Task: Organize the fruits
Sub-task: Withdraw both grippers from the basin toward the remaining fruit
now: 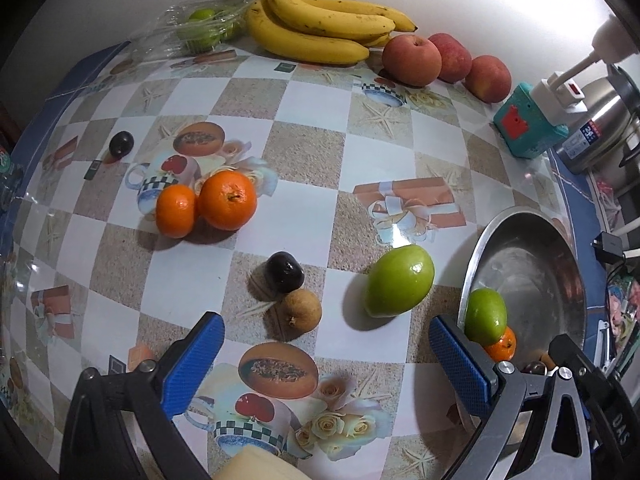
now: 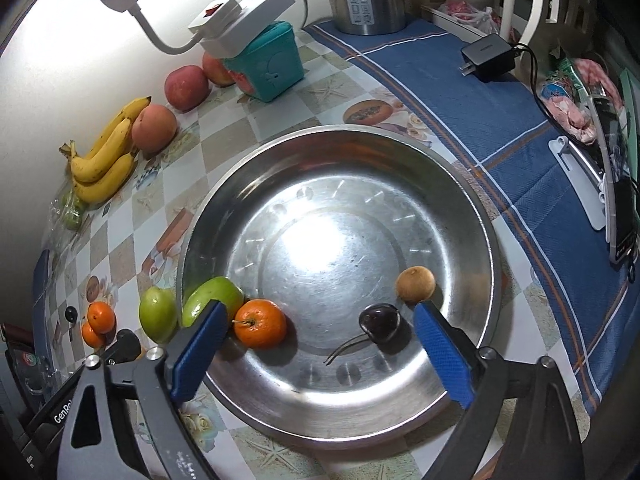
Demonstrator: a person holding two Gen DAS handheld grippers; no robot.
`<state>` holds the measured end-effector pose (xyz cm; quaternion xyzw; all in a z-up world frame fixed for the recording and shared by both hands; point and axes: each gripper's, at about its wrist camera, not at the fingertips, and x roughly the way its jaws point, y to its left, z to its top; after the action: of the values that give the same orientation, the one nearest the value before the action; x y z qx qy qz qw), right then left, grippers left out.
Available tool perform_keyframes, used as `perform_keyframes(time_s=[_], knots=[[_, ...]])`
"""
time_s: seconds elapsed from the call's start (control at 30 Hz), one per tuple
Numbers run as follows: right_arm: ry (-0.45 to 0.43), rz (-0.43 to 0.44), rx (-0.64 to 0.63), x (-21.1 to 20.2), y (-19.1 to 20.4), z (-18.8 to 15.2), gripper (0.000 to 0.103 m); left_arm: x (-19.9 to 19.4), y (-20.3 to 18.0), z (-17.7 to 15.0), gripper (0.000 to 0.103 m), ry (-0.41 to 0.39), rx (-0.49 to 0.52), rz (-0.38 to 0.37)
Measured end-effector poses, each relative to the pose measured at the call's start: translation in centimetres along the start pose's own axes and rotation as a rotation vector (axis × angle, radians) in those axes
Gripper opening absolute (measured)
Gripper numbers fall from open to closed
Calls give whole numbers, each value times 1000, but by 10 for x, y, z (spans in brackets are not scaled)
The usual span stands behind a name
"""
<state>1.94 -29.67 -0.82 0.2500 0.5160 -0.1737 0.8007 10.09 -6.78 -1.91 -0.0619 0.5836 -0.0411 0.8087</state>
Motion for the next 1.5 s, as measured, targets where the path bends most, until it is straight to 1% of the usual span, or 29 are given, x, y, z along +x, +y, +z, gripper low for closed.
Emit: perform_keyframes(time_s=[0.2, 0.33, 0.43, 0.6, 0.73, 0.83, 1.03, 1.17, 1.4, 1.5], knots=[[-33, 7, -46, -6, 11, -1, 103, -3, 5, 1, 103, -7, -19, -22], [-31, 7, -80, -5, 19, -3, 103, -5, 11, 2, 103, 0, -35, -3], [-24, 29, -92, -3, 26, -6, 103, -7, 21, 3, 103, 8, -62, 10], [-33, 49, -151, -4, 44, -13, 103, -14, 40, 7, 103, -18, -91, 52], [-34, 102, -192, -6, 60, -19, 103, -23, 56, 12, 103, -54, -116, 78], [-34, 119, -223, -6, 72, -24, 103, -30, 68, 15, 103, -75, -127, 95], [-54, 101, -282, -9, 88, -31, 103, -41, 92, 22, 103, -112, -145, 131], [-54, 139, -297, -8, 98, -34, 103, -45, 107, 26, 103, -123, -147, 165], [-32, 155, -364, 1, 123, -43, 103, -46, 132, 30, 103, -125, -156, 206], [-32, 163, -388, 3, 133, -47, 103, -47, 139, 31, 103, -129, -145, 237]])
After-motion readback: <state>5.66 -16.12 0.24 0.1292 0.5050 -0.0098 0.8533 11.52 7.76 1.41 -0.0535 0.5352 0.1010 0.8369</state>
